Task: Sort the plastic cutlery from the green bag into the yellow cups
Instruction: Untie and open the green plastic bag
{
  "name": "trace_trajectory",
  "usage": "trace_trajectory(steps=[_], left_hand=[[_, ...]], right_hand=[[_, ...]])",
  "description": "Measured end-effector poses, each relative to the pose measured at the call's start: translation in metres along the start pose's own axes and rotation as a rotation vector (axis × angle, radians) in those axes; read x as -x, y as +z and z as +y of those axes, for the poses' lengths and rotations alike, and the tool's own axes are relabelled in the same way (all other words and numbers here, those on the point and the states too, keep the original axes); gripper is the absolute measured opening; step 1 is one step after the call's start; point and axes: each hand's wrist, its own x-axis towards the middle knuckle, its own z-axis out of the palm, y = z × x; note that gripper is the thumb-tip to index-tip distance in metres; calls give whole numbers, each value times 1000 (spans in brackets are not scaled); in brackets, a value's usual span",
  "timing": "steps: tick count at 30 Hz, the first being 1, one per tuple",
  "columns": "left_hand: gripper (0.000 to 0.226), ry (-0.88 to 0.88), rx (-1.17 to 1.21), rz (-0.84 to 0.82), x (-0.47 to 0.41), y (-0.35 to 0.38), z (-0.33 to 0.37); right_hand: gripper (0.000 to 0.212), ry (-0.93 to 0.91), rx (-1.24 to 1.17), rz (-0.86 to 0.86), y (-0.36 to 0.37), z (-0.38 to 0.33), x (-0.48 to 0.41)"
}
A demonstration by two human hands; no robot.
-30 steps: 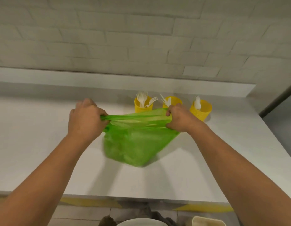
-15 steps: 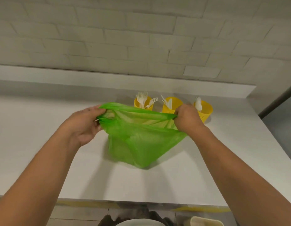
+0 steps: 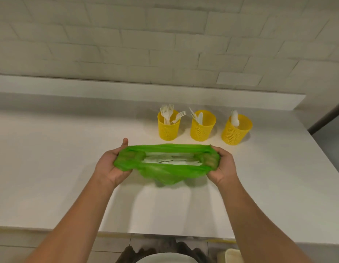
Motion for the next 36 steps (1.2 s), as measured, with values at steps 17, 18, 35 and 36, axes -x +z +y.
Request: trace_trajectory(steps=[17,18,35,36], left_hand=[[87,308,-2234,619,8,8,-36],[81,299,-2277,615,7,7,-41],[32,25,-110,-3,4,5,-28],[31,-3,-132,1,3,5,-33]], right_hand=[[73,-358,1751,419,-3,6,33],[63,-329,1728,400,-2,8,34],[42,30,96,276,-13,39,39],[42,45,72,269,-15,42,40]])
